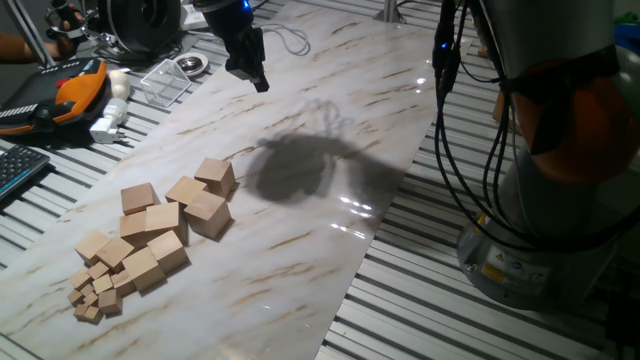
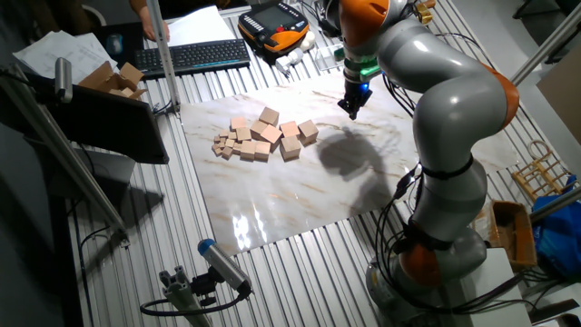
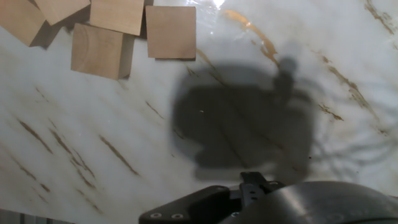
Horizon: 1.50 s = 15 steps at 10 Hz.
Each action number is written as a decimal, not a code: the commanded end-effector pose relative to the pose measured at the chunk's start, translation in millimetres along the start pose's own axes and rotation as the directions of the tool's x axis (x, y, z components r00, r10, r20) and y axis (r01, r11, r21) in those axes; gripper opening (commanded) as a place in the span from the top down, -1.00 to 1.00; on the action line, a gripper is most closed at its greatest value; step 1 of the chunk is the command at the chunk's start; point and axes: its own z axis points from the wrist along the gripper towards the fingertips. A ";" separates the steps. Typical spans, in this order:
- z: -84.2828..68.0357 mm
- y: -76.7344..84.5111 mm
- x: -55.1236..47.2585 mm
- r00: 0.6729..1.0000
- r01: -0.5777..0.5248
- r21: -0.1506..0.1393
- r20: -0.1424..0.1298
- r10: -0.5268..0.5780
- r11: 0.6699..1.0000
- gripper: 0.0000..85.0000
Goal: Stack the blocks into a cross shape
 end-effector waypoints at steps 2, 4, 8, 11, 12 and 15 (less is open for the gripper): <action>-0.1 0.0 0.0 1.000 0.010 -0.001 0.001 -0.010 1.000 1.00; -0.1 0.0 0.0 0.999 -0.033 -0.012 0.016 0.033 0.999 1.00; -0.1 0.0 0.0 0.992 -0.100 -0.015 0.080 0.101 0.995 1.00; -0.1 0.0 0.0 0.990 -0.044 -0.152 0.123 0.063 0.987 1.00; -0.1 0.0 0.0 0.993 -0.041 -0.183 0.102 0.061 0.982 1.00; -4.9 29.7 -13.5 0.987 -0.135 -0.120 0.072 0.144 0.984 0.60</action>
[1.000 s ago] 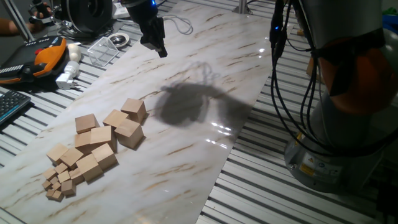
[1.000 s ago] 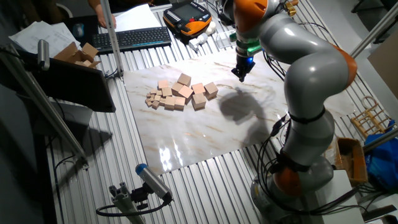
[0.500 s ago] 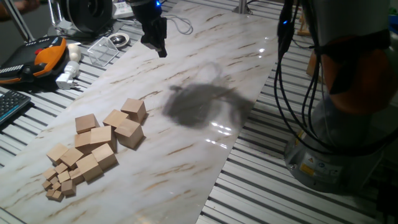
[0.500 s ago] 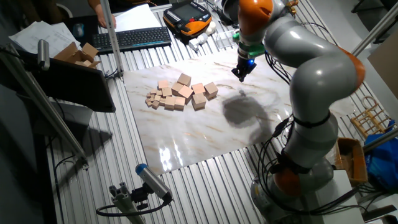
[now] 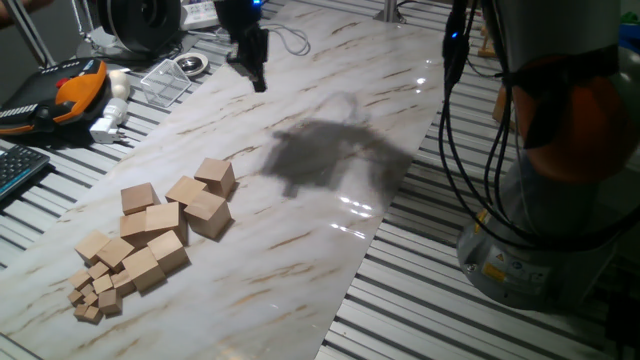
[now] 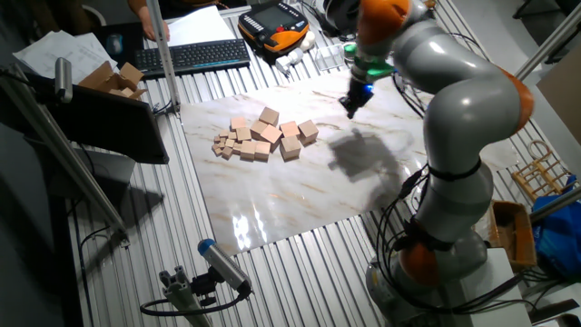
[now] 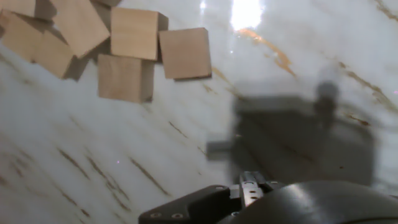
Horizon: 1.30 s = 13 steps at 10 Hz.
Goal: Stack the blocks into a cross shape
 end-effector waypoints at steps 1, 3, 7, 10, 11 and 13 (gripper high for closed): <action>8.3 34.3 -8.4 0.998 -0.056 0.005 0.016 0.056 0.998 0.20; 35.0 72.3 -25.9 0.994 -0.090 0.042 0.064 0.087 0.995 -0.20; 94.4 98.1 -50.8 0.987 -0.098 0.029 0.134 0.093 0.995 -0.60; 116.6 95.7 -65.7 0.982 -0.091 0.018 0.167 0.087 0.996 -0.60; 119.5 93.9 -70.2 0.982 -0.086 0.033 0.173 0.079 0.996 -0.60; 115.0 81.5 -79.4 0.985 -0.062 0.047 0.167 0.054 0.997 -1.00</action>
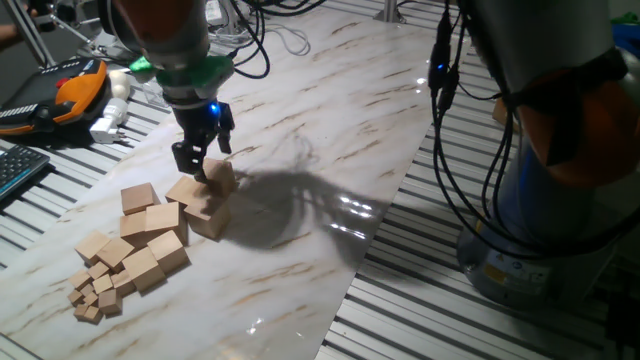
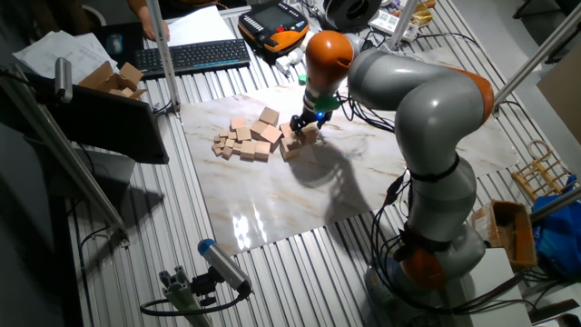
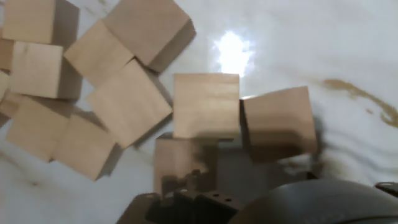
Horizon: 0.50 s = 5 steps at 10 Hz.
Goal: Stack the blocks into a cross shape
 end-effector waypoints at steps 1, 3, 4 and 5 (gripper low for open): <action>-1.7 -6.2 -5.7 1.000 0.011 0.000 -0.007 -0.011 1.000 -1.00; 4.6 -7.8 -9.5 0.999 0.024 0.035 0.023 -0.025 0.999 -1.00; 8.2 -10.2 -10.7 0.999 0.033 0.035 0.024 -0.034 0.999 -1.00; 10.9 -12.0 -10.9 0.999 0.042 0.047 0.029 -0.043 0.998 -1.00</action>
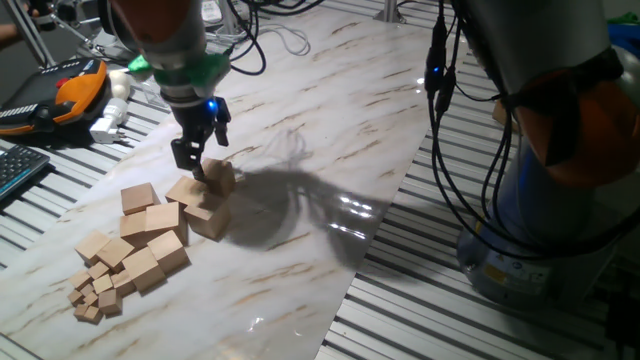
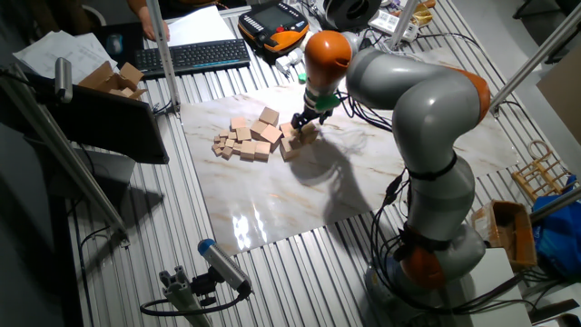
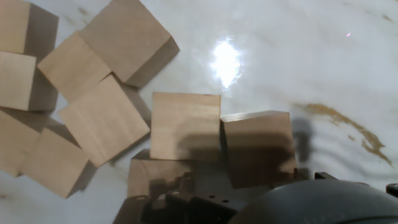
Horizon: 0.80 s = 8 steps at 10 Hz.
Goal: Stack the blocks into a cross shape
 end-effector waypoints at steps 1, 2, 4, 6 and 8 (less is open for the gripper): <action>1.7 -1.6 -0.2 1.000 0.001 -0.007 0.000 -0.001 1.000 -1.00; 4.9 -2.8 -0.4 1.000 0.004 -0.007 0.001 -0.004 1.000 -1.00; 15.2 -9.7 -0.8 1.000 0.016 -0.012 0.013 -0.016 1.000 -1.00; 29.8 -11.1 0.1 0.999 0.015 -0.033 0.031 -0.014 0.999 -1.00; 30.6 -13.5 -0.3 0.999 0.021 -0.023 0.026 -0.020 1.000 -1.00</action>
